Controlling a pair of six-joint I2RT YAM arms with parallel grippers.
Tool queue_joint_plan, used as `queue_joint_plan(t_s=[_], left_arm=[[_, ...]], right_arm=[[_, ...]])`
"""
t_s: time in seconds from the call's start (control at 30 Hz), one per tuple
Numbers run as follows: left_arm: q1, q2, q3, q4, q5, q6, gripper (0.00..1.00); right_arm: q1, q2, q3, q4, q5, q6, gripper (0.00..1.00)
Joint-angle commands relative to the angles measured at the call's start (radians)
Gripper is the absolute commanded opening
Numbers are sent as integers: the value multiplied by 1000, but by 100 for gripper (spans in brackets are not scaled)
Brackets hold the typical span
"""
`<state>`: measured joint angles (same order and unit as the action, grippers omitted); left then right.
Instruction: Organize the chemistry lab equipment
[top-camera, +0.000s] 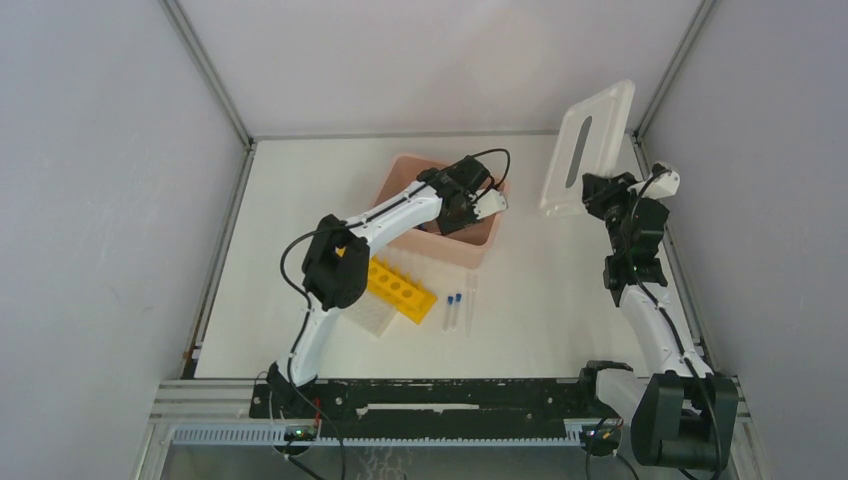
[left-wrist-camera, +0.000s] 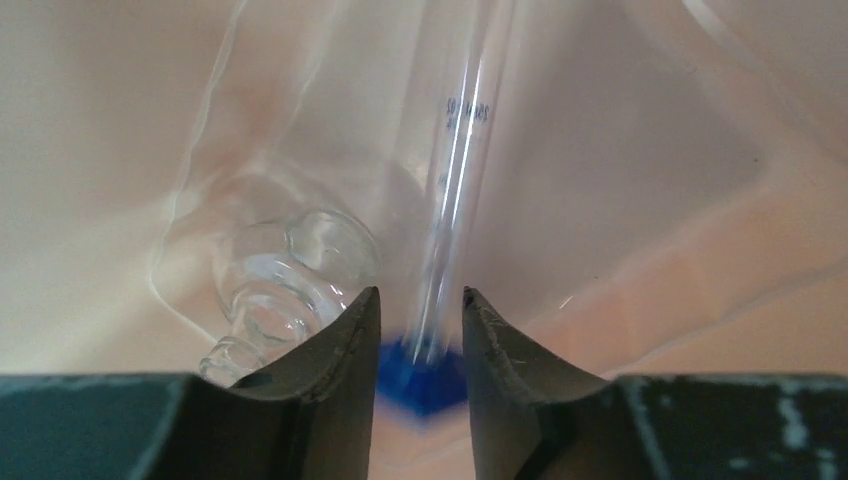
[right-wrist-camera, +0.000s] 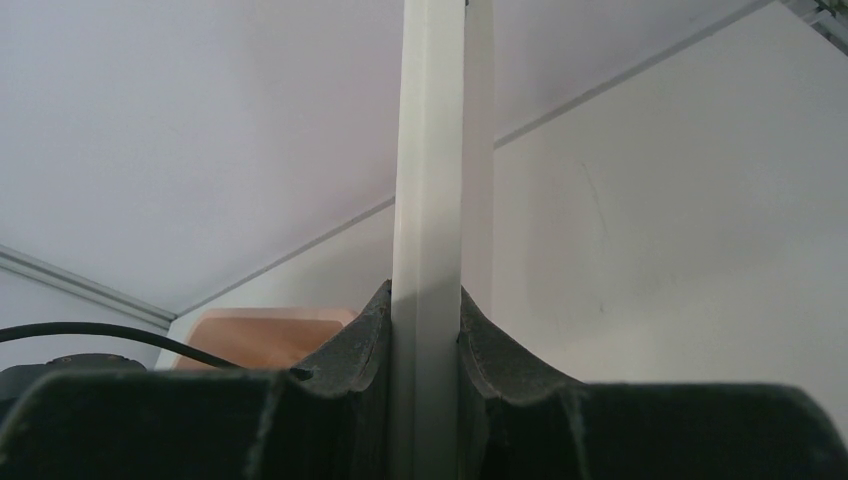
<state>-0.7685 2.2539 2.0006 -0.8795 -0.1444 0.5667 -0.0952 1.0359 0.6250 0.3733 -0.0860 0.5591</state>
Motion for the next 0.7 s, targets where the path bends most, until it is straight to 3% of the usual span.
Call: queue_joint_plan(t_s=[0.0, 0.17, 0.53, 0.67], left_arm=[[6, -4, 58, -5, 36, -31, 42], [14, -25, 55, 0, 61, -45, 49], [27, -135, 49, 37, 71, -89, 51], [30, -208, 35, 89, -1, -129, 51]], right_arm=[[11, -7, 8, 110, 9, -13, 0], [15, -13, 8, 101, 14, -18, 0], [20, -23, 19, 85, 23, -33, 0], [22, -26, 41, 67, 23, -36, 0]])
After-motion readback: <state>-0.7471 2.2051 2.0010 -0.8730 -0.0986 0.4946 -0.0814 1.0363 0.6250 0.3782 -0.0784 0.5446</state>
